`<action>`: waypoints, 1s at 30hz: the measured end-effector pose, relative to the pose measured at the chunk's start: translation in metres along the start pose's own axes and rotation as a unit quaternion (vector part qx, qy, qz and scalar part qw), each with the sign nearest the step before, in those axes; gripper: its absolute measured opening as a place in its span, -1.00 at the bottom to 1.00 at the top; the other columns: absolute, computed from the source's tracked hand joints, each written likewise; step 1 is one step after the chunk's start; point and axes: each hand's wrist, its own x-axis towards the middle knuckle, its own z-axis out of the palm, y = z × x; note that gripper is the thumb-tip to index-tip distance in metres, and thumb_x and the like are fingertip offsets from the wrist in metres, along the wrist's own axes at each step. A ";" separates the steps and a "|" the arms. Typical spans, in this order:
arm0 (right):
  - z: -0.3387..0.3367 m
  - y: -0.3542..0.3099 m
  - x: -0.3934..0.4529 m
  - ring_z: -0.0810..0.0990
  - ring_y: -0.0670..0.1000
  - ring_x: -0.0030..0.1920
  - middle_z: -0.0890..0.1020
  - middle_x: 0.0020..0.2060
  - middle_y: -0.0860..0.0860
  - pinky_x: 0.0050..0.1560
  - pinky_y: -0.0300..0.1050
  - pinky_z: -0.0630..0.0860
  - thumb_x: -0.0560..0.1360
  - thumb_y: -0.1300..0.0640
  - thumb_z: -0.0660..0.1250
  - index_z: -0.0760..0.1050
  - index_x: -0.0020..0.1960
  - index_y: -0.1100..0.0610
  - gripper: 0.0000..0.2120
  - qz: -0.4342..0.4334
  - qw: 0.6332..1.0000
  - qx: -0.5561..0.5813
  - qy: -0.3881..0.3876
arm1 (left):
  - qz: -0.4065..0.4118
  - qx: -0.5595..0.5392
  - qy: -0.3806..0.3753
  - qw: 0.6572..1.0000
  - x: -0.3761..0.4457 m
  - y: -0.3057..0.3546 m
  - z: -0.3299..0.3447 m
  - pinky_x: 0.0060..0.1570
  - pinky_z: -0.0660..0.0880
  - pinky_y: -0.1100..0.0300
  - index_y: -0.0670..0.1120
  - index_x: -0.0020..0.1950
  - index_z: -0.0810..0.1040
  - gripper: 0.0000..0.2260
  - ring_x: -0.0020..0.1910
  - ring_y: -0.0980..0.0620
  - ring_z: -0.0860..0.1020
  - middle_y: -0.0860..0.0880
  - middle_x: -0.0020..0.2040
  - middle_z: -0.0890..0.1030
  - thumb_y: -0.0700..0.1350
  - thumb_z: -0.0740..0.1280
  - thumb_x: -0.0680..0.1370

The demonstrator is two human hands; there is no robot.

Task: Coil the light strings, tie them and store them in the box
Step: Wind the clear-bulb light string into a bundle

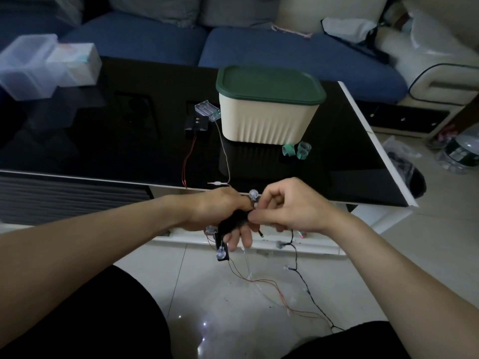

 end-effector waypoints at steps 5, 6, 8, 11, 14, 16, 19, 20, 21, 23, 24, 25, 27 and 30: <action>-0.009 0.013 -0.001 0.64 0.10 -0.26 0.72 -0.19 0.14 -0.16 -0.03 0.58 0.28 -0.09 0.57 0.67 -0.11 0.09 -0.69 -0.025 1.000 0.014 -0.002 | -0.002 -0.092 0.023 0.996 0.000 -0.001 -0.003 -0.43 0.43 0.17 -0.33 -0.05 0.49 -0.66 -0.53 -0.04 0.49 -0.18 -0.37 0.57 -0.13 0.03 0.66; -0.007 0.013 -0.001 0.65 0.17 -0.21 0.72 -0.19 0.14 -0.11 0.04 0.60 0.33 -0.04 0.57 0.67 -0.10 0.10 -0.74 -0.038 0.999 0.014 0.005 | -0.006 -0.116 0.026 0.993 0.000 -0.001 -0.002 -0.43 0.47 0.17 -0.34 -0.06 0.49 -0.66 -0.48 -0.06 0.55 -0.20 -0.35 0.59 -0.14 0.03 0.66; -0.004 0.013 0.002 0.66 0.05 -0.21 0.71 -0.23 0.04 -0.11 -0.06 0.59 0.43 0.13 0.56 0.65 -0.11 0.11 -0.89 -0.061 0.998 0.022 0.012 | -0.006 -0.155 0.018 0.988 -0.002 0.002 0.001 -0.41 0.53 0.22 -0.36 -0.07 0.52 -0.63 -0.39 -0.06 0.63 -0.22 -0.30 0.63 -0.16 0.02 0.66; 0.001 0.010 0.003 0.60 -0.15 -0.28 0.66 -0.32 -0.08 -0.19 -0.27 0.51 0.46 0.24 0.53 0.62 -0.16 0.10 -0.89 -0.083 0.996 0.023 0.019 | 0.003 -0.186 0.006 0.982 -0.003 0.005 0.003 -0.47 0.51 0.31 -0.43 0.01 0.53 -0.61 -0.34 -0.03 0.67 -0.28 -0.20 0.65 -0.17 0.03 0.68; 0.004 0.006 0.004 0.56 -0.12 -0.34 0.63 -0.36 -0.04 -0.26 -0.25 0.48 0.46 0.25 0.53 0.63 -0.18 0.14 -0.90 -0.083 0.995 0.019 0.049 | 0.000 -0.175 0.004 0.985 -0.003 0.006 0.004 -0.49 0.49 0.30 -0.41 0.04 0.52 -0.62 -0.40 -0.01 0.64 -0.24 -0.22 0.66 -0.15 0.03 0.68; 0.004 0.005 0.005 0.57 -0.09 -0.36 0.64 -0.38 -0.02 -0.27 -0.19 0.50 0.45 0.23 0.53 0.63 -0.19 0.14 -0.90 -0.069 0.995 0.021 0.071 | -0.015 -0.148 0.009 0.989 -0.001 0.002 0.001 -0.55 0.41 0.28 -0.36 -0.03 0.49 -0.63 -0.51 -0.01 0.53 -0.21 -0.32 0.60 -0.11 0.04 0.67; 0.003 0.003 0.003 0.59 -0.09 -0.35 0.68 -0.39 -0.04 -0.28 -0.20 0.51 0.45 0.20 0.53 0.63 -0.18 0.15 -0.90 -0.056 0.996 0.030 0.063 | -0.019 -0.098 -0.009 0.995 -0.001 -0.002 -0.003 -0.51 0.09 0.15 -0.27 0.02 0.48 -0.64 -0.56 0.01 0.29 -0.16 -0.41 0.33 0.03 0.14 0.57; 0.002 0.003 0.002 0.60 -0.07 -0.34 0.69 -0.38 -0.02 -0.27 -0.19 0.52 0.45 0.17 0.54 0.63 -0.17 0.17 -0.89 -0.051 0.996 0.035 0.056 | -0.018 -0.104 -0.018 0.994 -0.002 -0.002 -0.004 -0.46 0.02 0.10 -0.25 -0.02 0.50 -0.66 -0.59 0.04 0.25 -0.12 -0.44 0.27 0.02 0.14 0.57; 0.002 0.003 0.002 0.60 -0.04 -0.33 0.70 -0.36 0.01 -0.25 -0.16 0.51 0.45 0.13 0.55 0.64 -0.15 0.19 -0.85 -0.047 0.997 0.040 0.050 | -0.017 -0.117 -0.022 0.993 -0.002 -0.002 -0.005 -0.47 0.01 0.12 -0.24 -0.09 0.51 -0.68 -0.61 0.07 0.22 -0.06 -0.48 0.25 -0.01 0.13 0.59; -0.001 0.003 0.000 0.58 -0.03 -0.31 0.70 -0.32 0.08 -0.24 -0.12 0.49 0.40 -0.03 0.55 0.64 -0.12 0.19 -0.71 -0.040 0.997 0.037 0.046 | -0.015 -0.138 -0.031 0.990 -0.004 0.001 -0.006 -0.55 0.08 0.23 -0.17 -0.23 0.50 -0.69 -0.63 0.10 0.18 0.01 -0.54 0.21 -0.06 0.11 0.61; -0.003 0.004 -0.001 0.55 -0.03 -0.32 0.68 -0.32 0.11 -0.26 -0.14 0.46 0.37 -0.12 0.54 0.64 -0.12 0.18 -0.64 -0.036 0.998 0.036 0.046 | -0.014 -0.144 -0.037 0.989 -0.004 0.001 -0.007 -0.55 0.10 0.25 -0.13 -0.28 0.47 -0.68 -0.63 0.10 0.16 0.03 -0.55 0.19 -0.06 0.12 0.61; -0.006 0.005 -0.002 0.52 -0.03 -0.34 0.65 -0.35 0.12 -0.29 -0.18 0.42 0.34 -0.18 0.51 0.64 -0.12 0.18 -0.59 -0.030 0.998 0.044 0.046 | -0.014 -0.149 -0.037 0.988 -0.005 0.001 -0.008 -0.55 0.10 0.25 -0.10 -0.33 0.44 -0.67 -0.63 0.11 0.14 0.04 -0.56 0.18 -0.05 0.13 0.61; -0.014 0.007 -0.004 0.48 -0.06 -0.38 0.59 -0.40 0.04 -0.34 -0.25 0.38 0.32 -0.18 0.48 0.64 -0.14 0.17 -0.61 -0.014 0.996 0.070 0.049 | -0.019 -0.169 -0.022 0.985 -0.006 0.000 -0.012 -0.56 0.10 0.25 -0.05 -0.36 0.37 -0.66 -0.63 0.11 0.14 0.06 -0.57 0.17 -0.05 0.15 0.62; -0.027 0.017 -0.007 0.52 0.00 -0.33 0.62 -0.39 -0.01 -0.24 -0.16 0.47 0.44 -0.03 0.48 0.66 -0.16 0.14 -0.77 0.020 0.995 0.071 0.065 | -0.015 -0.212 0.037 0.976 -0.004 -0.002 -0.015 -0.58 0.16 0.26 -0.04 -0.35 0.33 -0.67 -0.62 0.11 0.19 0.05 -0.54 0.20 -0.05 0.16 0.63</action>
